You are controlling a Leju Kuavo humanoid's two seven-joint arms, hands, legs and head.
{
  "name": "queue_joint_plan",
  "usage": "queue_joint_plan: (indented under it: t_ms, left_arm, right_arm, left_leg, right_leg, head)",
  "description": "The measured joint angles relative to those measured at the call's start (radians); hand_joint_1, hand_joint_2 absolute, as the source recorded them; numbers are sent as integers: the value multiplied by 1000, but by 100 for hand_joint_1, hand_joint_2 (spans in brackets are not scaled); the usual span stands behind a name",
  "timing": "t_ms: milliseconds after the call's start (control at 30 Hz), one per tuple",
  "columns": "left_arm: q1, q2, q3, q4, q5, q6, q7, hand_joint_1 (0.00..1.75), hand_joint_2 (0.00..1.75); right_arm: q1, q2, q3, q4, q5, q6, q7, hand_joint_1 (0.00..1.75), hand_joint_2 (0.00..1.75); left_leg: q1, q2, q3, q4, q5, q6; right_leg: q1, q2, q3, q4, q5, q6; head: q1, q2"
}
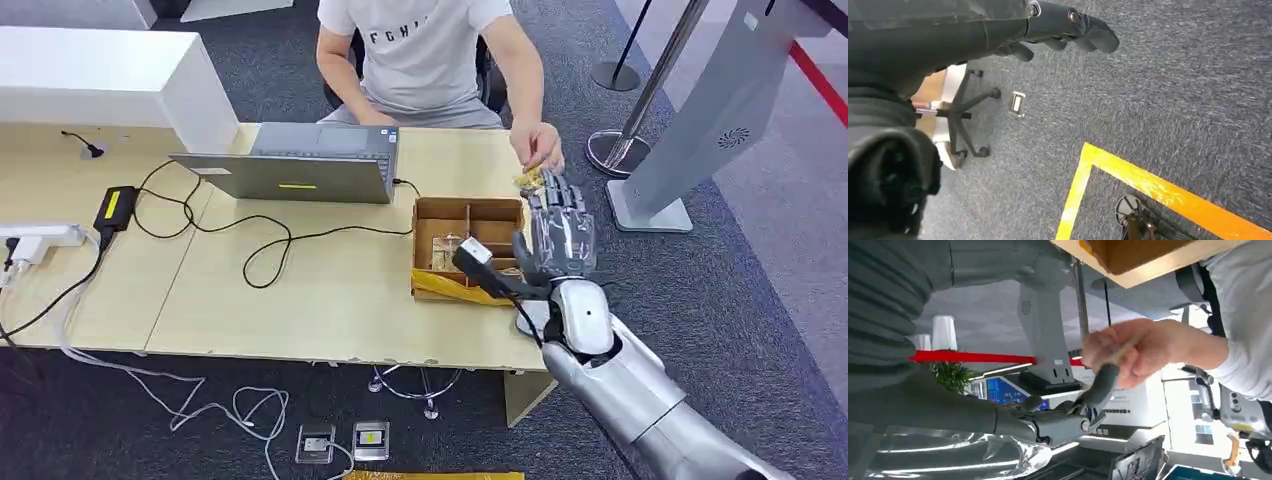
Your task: Pass the card to the sensor for recognition and then transmit it.
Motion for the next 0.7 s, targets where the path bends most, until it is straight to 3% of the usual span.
queue_joint_plan:
  t_ms: [367, 700]
  left_arm:
    - [0, -1, 0, 0, -21, -16, 8, 0, 0]
    - [4, 5, 0, 0, -37, -34, 8, 0, 0]
  right_arm:
    - [-10, 33, -12, 61, -9, 33, -10, 0, 175]
    - [6, -54, -102, 14, -24, 99, 21, 0, 175]
  left_leg:
    - [0, 0, 0, 0, 0, 0]
    - [0, 0, 0, 0, 0, 0]
  right_leg:
    - [0, 0, 0, 0, 0, 0]
    - [0, 0, 0, 0, 0, 0]
  head:
    - [0, 0]
    - [0, 0]
